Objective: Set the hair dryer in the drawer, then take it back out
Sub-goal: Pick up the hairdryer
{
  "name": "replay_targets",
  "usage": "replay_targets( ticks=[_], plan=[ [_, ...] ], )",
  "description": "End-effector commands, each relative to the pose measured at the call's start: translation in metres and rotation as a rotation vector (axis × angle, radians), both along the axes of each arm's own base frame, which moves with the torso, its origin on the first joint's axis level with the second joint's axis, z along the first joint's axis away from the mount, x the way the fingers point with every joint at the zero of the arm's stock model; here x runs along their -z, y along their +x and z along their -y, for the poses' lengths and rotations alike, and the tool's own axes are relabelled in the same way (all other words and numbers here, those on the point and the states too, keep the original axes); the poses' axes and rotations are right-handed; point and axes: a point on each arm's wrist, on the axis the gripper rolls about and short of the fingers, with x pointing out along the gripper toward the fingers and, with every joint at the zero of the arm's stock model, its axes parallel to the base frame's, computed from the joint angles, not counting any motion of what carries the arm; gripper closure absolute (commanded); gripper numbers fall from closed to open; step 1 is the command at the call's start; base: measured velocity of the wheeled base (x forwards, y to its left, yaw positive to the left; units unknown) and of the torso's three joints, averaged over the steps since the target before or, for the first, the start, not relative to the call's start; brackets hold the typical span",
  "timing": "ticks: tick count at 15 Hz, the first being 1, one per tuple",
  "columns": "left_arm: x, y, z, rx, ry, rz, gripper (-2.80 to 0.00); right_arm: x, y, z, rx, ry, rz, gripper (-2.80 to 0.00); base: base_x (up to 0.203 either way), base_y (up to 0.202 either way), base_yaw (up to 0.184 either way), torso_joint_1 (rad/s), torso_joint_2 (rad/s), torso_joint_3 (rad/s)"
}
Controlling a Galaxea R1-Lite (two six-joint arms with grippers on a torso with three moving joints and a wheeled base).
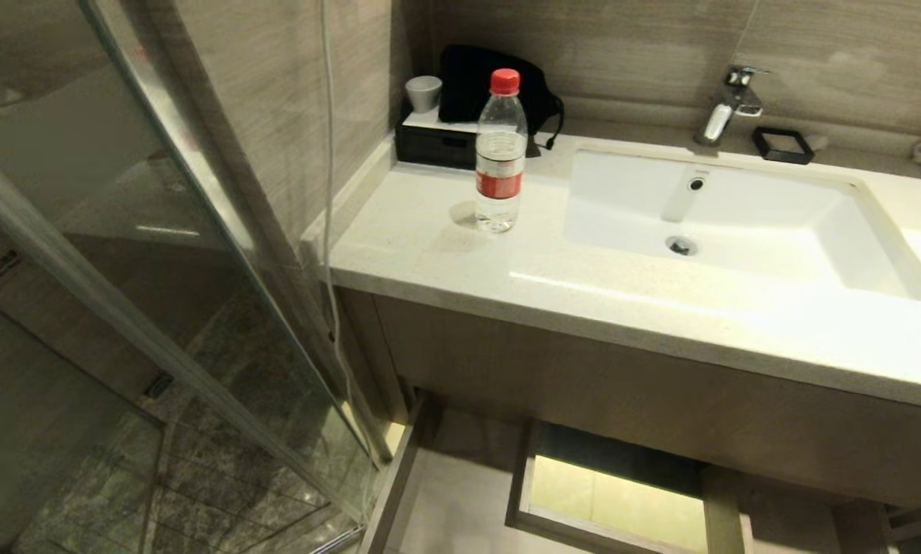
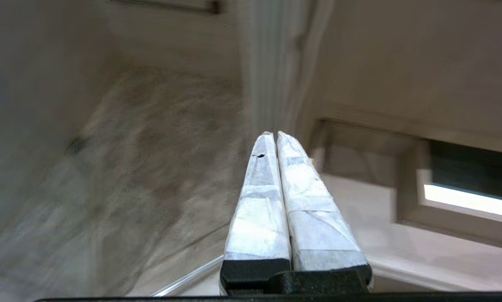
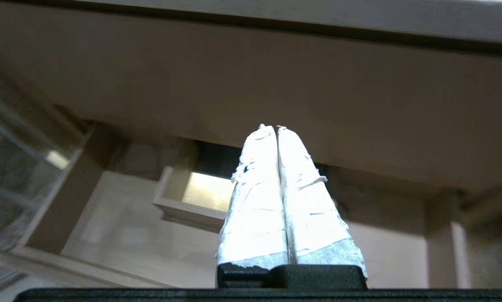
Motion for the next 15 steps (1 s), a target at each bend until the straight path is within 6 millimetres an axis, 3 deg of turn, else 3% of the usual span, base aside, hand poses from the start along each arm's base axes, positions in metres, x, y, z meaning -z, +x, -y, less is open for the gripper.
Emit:
replay_targets(
  ticks=[1,8,15],
  plan=[
    [-0.0002,0.0000,0.0000,-0.002,0.000,0.002,0.00,-0.0001,0.0001,0.0001,-0.002,0.001,-0.001,0.00,0.003,0.006,-0.139,-0.002,0.00,-0.002],
    [-0.0002,0.0000,0.0000,-0.002,0.000,0.002,0.00,0.0000,0.0001,0.0001,0.001,-0.001,-0.001,0.00,0.002,0.007,-0.154,0.004,0.00,0.001],
    [0.0000,0.0000,0.0000,-0.002,0.000,0.000,0.00,0.0001,0.0001,0.0001,-0.001,-0.001,-0.002,0.00,0.001,0.000,-0.011,0.001,0.00,0.000]
  ],
)
